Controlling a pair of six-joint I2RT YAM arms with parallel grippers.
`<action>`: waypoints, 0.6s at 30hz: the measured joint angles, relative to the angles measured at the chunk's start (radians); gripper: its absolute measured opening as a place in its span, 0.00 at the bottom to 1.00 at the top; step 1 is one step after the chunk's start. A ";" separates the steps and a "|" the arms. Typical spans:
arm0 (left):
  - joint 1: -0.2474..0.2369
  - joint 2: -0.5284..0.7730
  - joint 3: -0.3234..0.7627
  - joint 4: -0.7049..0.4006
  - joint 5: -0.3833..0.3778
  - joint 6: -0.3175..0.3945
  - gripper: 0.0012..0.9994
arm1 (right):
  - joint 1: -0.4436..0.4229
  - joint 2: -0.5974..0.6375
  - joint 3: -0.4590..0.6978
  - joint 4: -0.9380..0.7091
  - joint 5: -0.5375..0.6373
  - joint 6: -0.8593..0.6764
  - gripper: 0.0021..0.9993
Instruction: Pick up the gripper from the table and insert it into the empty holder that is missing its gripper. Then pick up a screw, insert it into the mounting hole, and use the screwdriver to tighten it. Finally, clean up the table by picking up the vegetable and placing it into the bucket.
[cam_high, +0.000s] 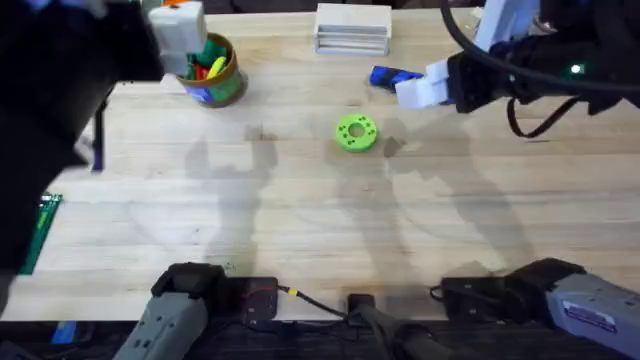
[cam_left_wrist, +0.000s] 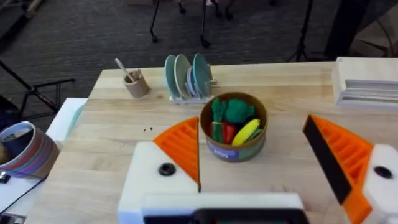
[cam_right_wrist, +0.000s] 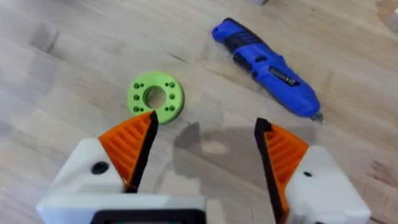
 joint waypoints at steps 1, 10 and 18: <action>0.000 -0.032 0.000 -0.023 0.000 0.001 0.99 | 0.000 0.000 0.001 -0.014 0.000 0.000 0.99; 0.000 -0.208 0.000 -0.184 0.001 0.007 0.25 | 0.001 0.000 0.001 -0.040 0.000 0.003 0.99; 0.000 -0.215 0.000 -0.254 0.005 0.017 0.85 | 0.001 0.000 0.002 -0.039 0.000 0.003 0.99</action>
